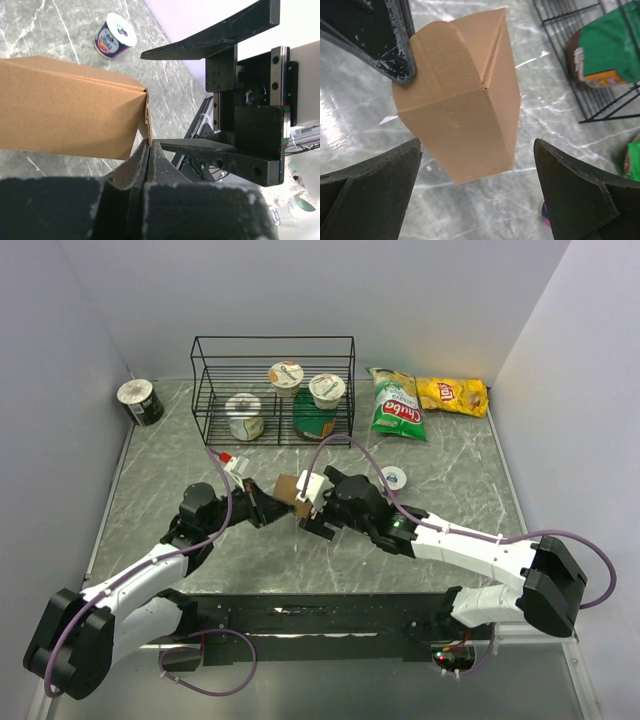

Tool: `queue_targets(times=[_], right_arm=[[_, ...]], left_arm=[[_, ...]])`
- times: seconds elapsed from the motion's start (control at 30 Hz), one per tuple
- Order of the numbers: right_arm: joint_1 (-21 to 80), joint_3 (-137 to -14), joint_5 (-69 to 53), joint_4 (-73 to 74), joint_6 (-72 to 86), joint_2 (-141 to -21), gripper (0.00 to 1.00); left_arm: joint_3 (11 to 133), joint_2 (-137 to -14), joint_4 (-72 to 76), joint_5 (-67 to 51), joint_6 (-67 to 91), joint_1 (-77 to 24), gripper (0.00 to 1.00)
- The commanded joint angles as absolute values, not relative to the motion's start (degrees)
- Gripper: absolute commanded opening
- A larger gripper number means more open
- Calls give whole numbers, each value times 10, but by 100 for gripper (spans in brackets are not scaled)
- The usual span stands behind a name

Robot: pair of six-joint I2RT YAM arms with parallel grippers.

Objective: Fold the paper box

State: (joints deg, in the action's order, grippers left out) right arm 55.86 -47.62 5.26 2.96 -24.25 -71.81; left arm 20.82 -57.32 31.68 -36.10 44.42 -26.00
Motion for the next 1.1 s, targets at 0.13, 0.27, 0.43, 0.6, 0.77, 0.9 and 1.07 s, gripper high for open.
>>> queue_targets(times=[0.13, 0.27, 0.43, 0.6, 0.77, 0.9, 1.07], right_arm=[[567, -478, 45, -40, -258, -732, 100], [570, -471, 34, -54, -261, -735, 100], [570, -473, 8, -59, -259, -737, 100], [570, -477, -23, -47, -258, -737, 100], [570, -469, -12, -50, -256, -744, 100], [570, -469, -1, -54, -258, -758, 100], [570, -463, 12, -79, -257, -765, 100]], left_arm=[[229, -536, 298, -355, 455, -258, 1], [231, -533, 290, -354, 459, -258, 1], [234, -528, 285, -350, 460, -258, 1], [236, -527, 278, -345, 457, -258, 1], [238, -526, 282, -352, 465, -258, 1], [244, -522, 272, -359, 467, -258, 1], [243, -515, 277, -366, 480, -258, 1]])
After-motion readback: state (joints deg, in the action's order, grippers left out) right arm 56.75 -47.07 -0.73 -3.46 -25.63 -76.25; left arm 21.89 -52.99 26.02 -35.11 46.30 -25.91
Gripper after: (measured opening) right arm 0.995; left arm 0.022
